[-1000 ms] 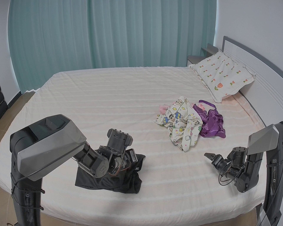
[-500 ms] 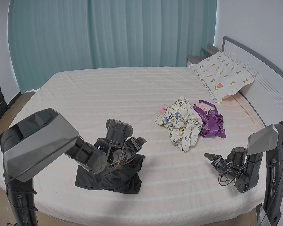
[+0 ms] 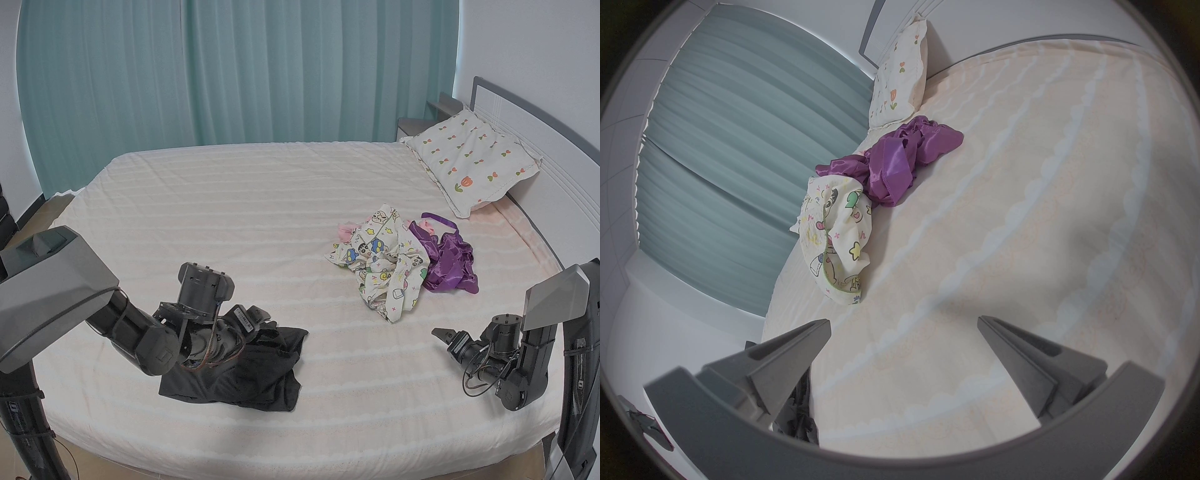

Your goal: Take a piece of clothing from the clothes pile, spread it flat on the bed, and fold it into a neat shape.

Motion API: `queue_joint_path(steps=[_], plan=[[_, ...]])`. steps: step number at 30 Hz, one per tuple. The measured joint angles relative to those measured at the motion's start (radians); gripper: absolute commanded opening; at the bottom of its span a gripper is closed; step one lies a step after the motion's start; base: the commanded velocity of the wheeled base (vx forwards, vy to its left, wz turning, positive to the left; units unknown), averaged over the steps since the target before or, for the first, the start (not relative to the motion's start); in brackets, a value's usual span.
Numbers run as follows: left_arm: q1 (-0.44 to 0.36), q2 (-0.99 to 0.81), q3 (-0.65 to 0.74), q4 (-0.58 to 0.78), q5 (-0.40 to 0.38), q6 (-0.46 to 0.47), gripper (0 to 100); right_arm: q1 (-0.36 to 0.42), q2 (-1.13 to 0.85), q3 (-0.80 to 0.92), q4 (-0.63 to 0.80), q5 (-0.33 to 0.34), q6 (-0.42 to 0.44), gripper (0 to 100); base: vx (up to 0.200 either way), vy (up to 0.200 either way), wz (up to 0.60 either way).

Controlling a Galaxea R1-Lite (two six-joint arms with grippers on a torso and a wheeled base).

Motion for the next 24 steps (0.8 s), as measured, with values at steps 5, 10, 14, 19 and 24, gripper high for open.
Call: queue_joint_path(steps=[5,10,14,19,24], plan=[[0.038,-0.008,0.086,-0.005,0.015,-0.005,100,0.005,0.001,0.001,0.0,-0.002,-0.001,100,-0.12,0.0,0.0],[0.051,-0.01,0.151,-0.01,0.023,-0.011,100,0.015,0.001,0.004,-0.001,-0.008,-0.002,100,-0.12,0.0,0.0],[0.057,-0.005,0.179,-0.01,0.027,-0.013,100,0.02,0.001,0.004,0.0,-0.008,-0.002,100,0.0,0.0,0.0],[0.079,0.0,0.184,-0.01,0.027,-0.026,100,0.021,0.002,0.002,0.0,-0.007,-0.001,100,0.0,0.0,0.0],[0.084,0.0,0.189,-0.011,0.027,-0.032,100,0.025,0.002,0.002,0.0,-0.007,-0.001,100,0.0,0.04,0.0]])
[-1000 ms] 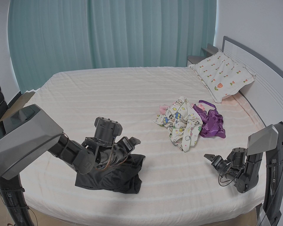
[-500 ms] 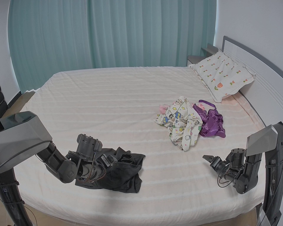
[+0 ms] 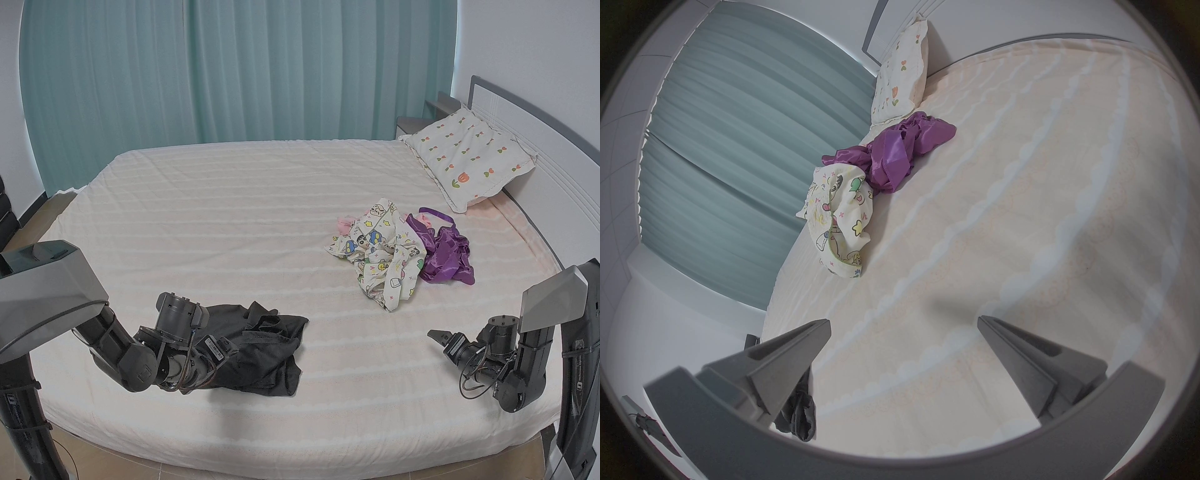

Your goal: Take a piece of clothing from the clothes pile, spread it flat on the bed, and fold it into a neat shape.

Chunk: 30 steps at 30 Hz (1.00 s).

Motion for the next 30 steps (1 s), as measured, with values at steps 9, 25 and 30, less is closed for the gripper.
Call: queue_joint_path(steps=[9,25,30], plan=[[0.056,0.0,-0.005,-0.026,-0.01,-0.001,100,0.006,-0.003,-0.002,0.0,-0.001,-0.003,100,0.0,0.2,0.0],[0.187,-0.004,-0.002,-0.043,-0.131,-0.001,100,0.055,-0.055,-0.013,0.0,-0.01,-0.034,100,0.0,0.2,0.0],[0.211,-0.004,-0.007,-0.044,-0.144,-0.001,100,0.099,-0.073,-0.029,0.0,-0.033,-0.071,100,0.0,0.2,0.0]])
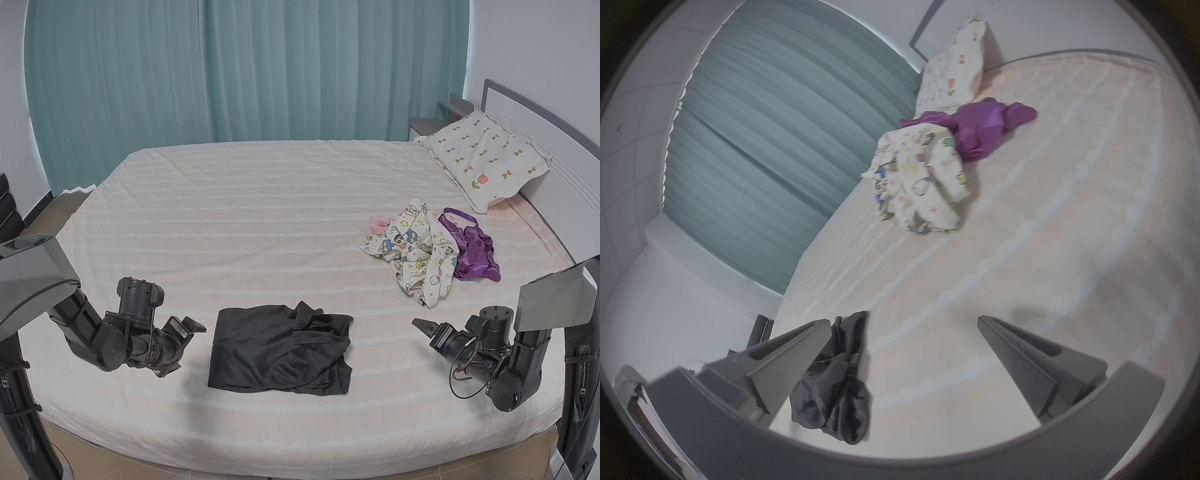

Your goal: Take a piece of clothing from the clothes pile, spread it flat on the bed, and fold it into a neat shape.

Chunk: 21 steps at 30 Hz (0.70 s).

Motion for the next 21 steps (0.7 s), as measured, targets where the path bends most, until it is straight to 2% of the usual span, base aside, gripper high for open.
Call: queue_joint_path(steps=[8,14,21], plan=[[0.013,0.002,-0.002,0.0,-0.019,0.0,100,0.097,-0.013,-0.09,0.1,-0.093,-0.071,100,0.0,0.2,0.0],[0.024,0.004,-0.003,0.0,-0.029,0.0,100,0.151,-0.023,-0.137,0.129,-0.114,-0.102,100,0.0,0.2,0.0],[0.024,0.008,-0.003,0.0,-0.028,0.006,100,0.163,-0.041,-0.155,0.124,-0.115,-0.144,100,0.0,0.0,0.0]])
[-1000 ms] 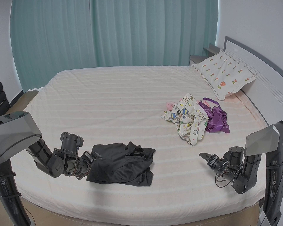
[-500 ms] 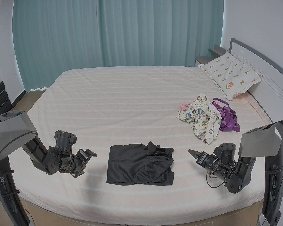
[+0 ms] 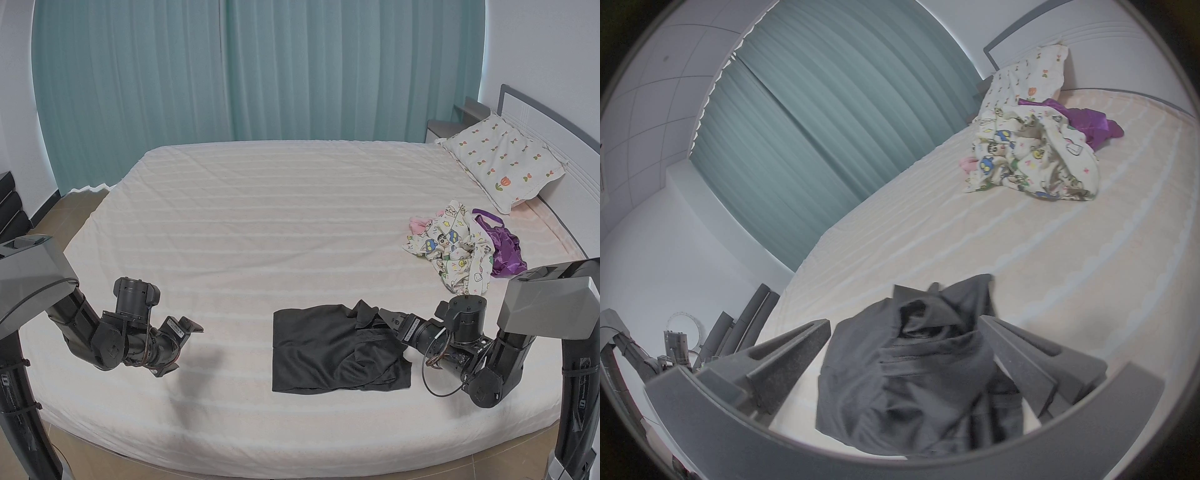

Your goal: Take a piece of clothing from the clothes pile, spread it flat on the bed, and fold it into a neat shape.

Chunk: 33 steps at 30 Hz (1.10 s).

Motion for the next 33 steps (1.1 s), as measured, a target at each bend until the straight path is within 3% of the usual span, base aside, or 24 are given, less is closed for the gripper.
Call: queue_joint_path(steps=[12,25,33], plan=[[-0.007,0.001,0.004,0.0,-0.001,-0.001,100,0.07,0.008,-0.133,0.1,0.004,-0.001,100,0.0,0.0,0.0],[-0.01,0.007,0.005,0.0,-0.003,-0.001,100,0.102,0.122,-0.445,0.395,0.008,0.018,100,0.0,0.0,0.0],[-0.011,0.011,0.004,0.0,-0.003,0.0,100,0.055,0.155,-0.43,0.423,0.001,0.02,100,0.0,0.0,0.0]])
